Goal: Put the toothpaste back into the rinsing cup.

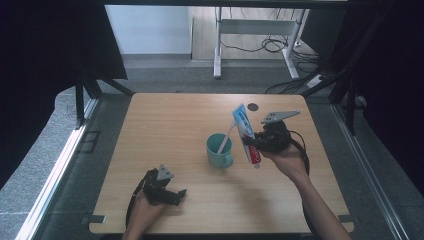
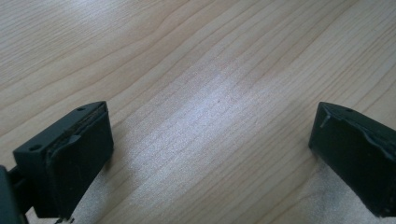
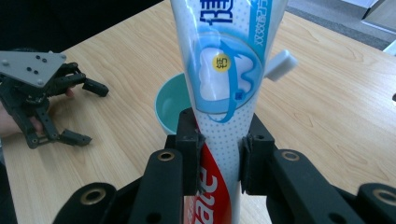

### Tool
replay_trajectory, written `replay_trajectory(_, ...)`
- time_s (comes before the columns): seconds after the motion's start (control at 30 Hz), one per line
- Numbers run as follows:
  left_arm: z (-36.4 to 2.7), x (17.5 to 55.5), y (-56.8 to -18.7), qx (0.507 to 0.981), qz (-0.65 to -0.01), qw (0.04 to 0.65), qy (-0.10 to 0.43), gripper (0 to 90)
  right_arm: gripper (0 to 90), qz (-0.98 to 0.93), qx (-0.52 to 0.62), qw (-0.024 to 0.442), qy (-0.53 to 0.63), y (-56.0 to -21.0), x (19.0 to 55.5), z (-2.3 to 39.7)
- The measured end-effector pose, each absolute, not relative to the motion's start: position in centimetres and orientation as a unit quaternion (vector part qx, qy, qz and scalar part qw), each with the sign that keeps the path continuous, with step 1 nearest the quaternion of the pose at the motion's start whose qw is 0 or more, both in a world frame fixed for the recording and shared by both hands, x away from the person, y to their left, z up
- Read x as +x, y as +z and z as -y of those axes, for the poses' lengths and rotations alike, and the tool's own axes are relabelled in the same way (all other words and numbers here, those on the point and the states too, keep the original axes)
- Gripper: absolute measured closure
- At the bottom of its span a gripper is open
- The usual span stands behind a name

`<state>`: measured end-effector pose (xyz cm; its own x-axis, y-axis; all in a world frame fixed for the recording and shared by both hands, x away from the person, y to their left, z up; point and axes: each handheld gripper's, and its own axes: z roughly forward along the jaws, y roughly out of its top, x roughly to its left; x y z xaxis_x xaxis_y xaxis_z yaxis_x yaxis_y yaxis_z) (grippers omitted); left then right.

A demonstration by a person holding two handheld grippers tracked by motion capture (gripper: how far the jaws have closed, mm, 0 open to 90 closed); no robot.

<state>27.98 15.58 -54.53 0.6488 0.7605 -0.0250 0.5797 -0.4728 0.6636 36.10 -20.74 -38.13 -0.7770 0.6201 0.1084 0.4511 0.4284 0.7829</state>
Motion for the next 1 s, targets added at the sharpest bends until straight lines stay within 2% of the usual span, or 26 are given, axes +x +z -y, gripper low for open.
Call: replay_trajectory(1.0, -15.6, 28.0, -54.5, 0.847, -0.396, 0.328, 0.138, 0.0, 72.5, -0.839, 0.306, 0.095, 0.44, -37.5, 38.4, 16.9)
